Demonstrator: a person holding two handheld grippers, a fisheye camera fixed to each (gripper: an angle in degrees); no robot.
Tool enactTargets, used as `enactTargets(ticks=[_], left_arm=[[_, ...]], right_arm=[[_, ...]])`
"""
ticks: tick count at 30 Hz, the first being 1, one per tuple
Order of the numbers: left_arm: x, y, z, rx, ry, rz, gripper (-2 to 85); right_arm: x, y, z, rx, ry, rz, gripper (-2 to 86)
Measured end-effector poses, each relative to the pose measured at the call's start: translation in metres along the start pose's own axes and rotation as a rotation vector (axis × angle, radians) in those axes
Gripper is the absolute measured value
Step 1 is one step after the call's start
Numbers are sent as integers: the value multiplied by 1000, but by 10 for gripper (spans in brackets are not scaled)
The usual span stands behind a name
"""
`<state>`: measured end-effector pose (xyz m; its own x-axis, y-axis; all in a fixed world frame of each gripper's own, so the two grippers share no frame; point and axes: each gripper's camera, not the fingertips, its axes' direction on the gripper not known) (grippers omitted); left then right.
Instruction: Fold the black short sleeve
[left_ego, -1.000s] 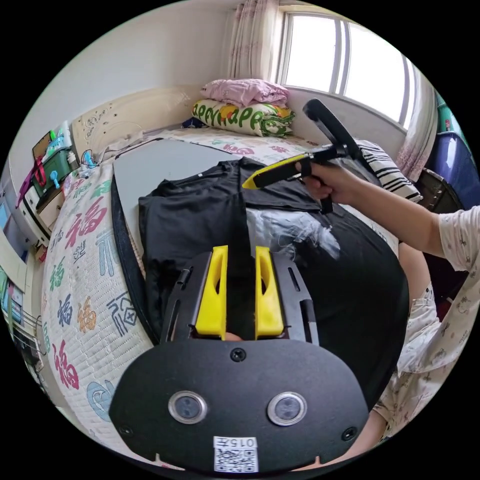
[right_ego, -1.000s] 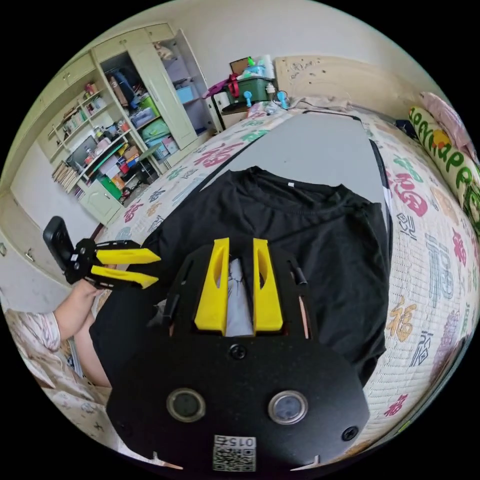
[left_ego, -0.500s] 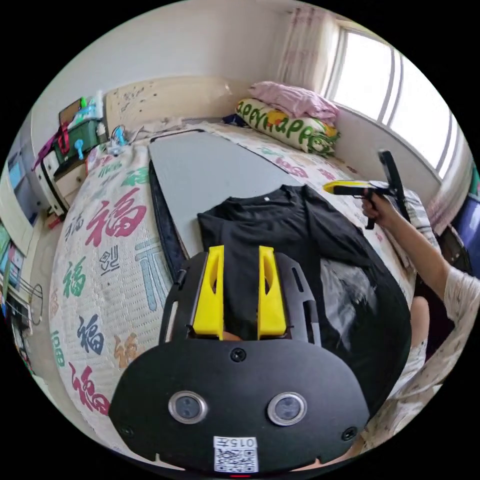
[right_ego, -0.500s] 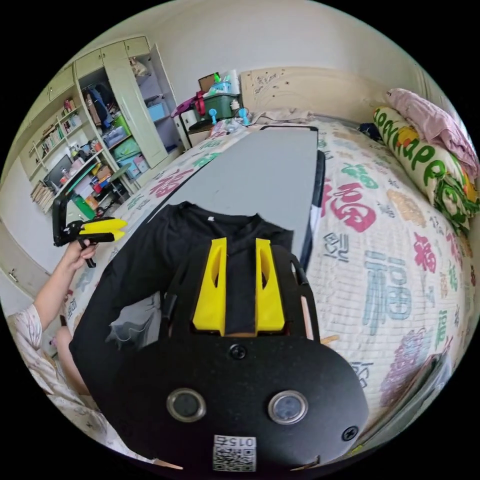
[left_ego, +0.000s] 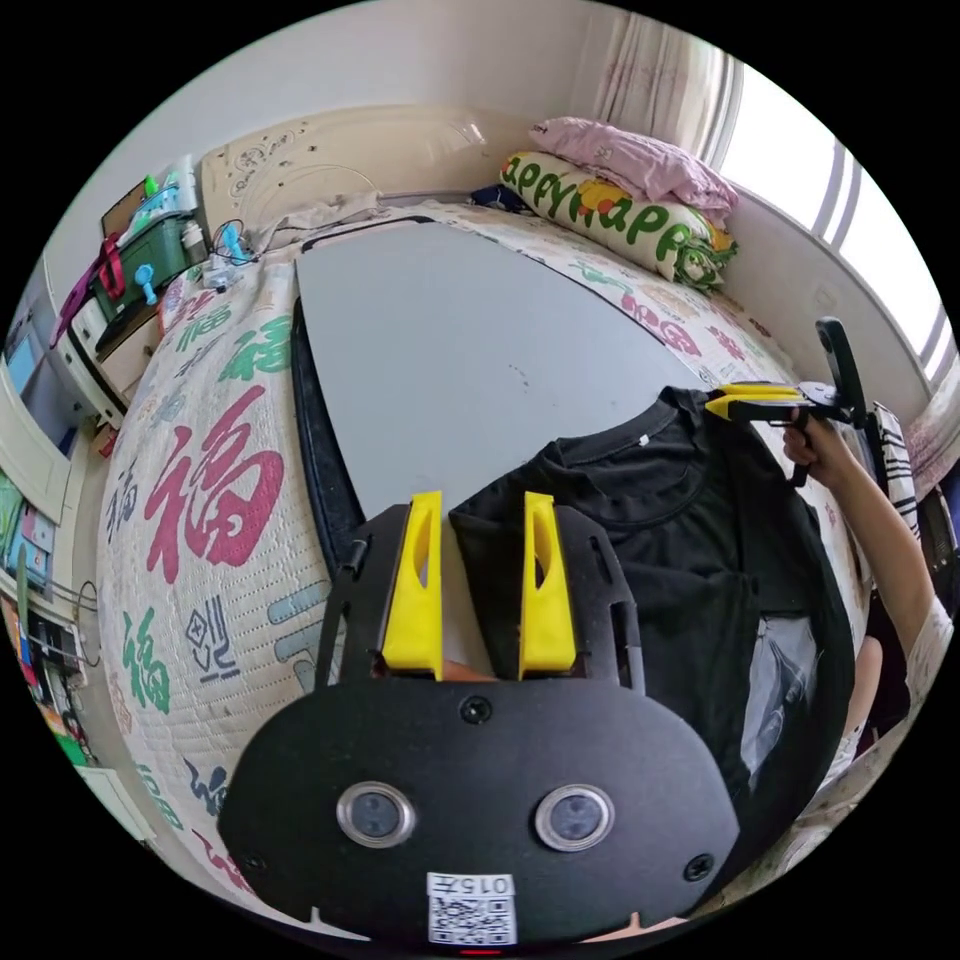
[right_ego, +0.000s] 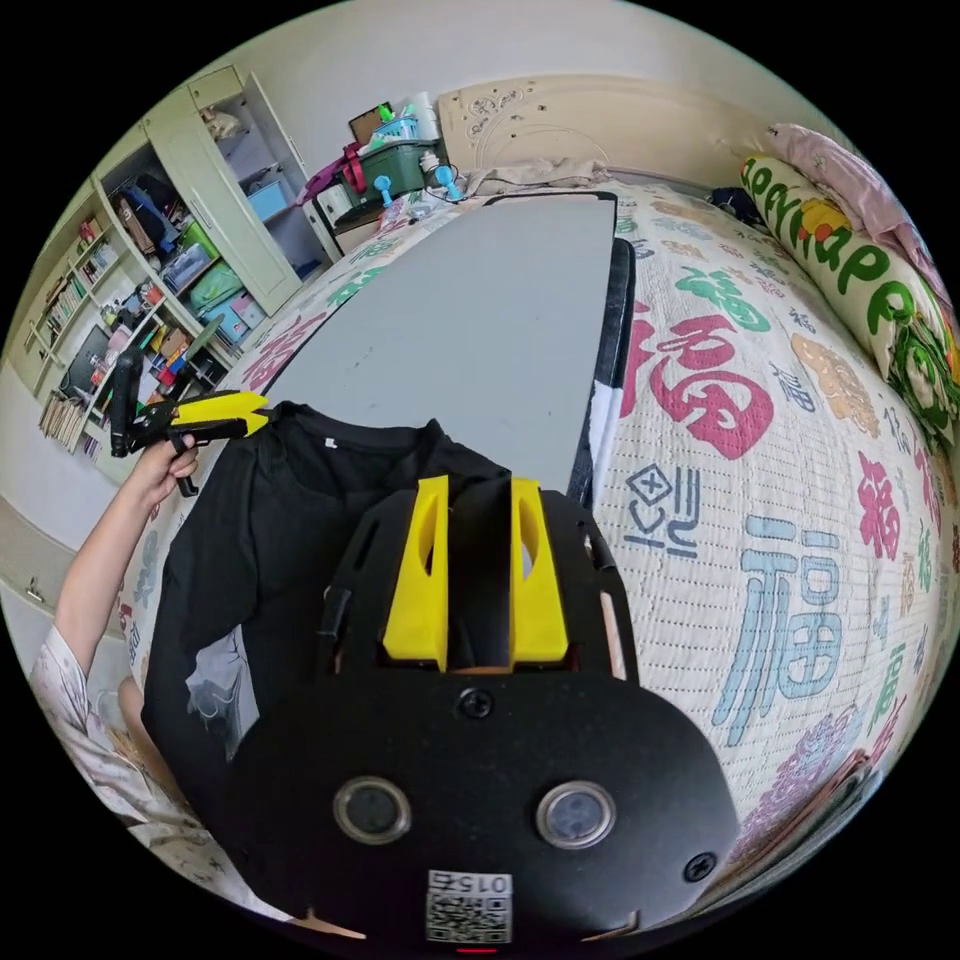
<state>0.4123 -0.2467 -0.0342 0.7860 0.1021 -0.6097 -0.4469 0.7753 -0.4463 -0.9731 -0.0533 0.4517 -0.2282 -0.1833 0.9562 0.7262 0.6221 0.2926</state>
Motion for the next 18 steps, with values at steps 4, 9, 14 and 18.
enactTargets(ticks=[4, 9, 14, 18], left_arm=[[3, 4, 10, -38, -20, 48, 64], [1, 14, -19, 40, -43, 45, 17], [-9, 33, -100, 233, -37, -19, 9], [3, 77, -158, 300, -14, 45, 8]], right_arm=[[-5, 10, 1, -16, 9, -31, 53], [-12, 29, -21, 59, 27, -18, 15], [-13, 43, -90, 188, 49, 32, 3], [-26, 83, -147, 228, 15, 14, 2]])
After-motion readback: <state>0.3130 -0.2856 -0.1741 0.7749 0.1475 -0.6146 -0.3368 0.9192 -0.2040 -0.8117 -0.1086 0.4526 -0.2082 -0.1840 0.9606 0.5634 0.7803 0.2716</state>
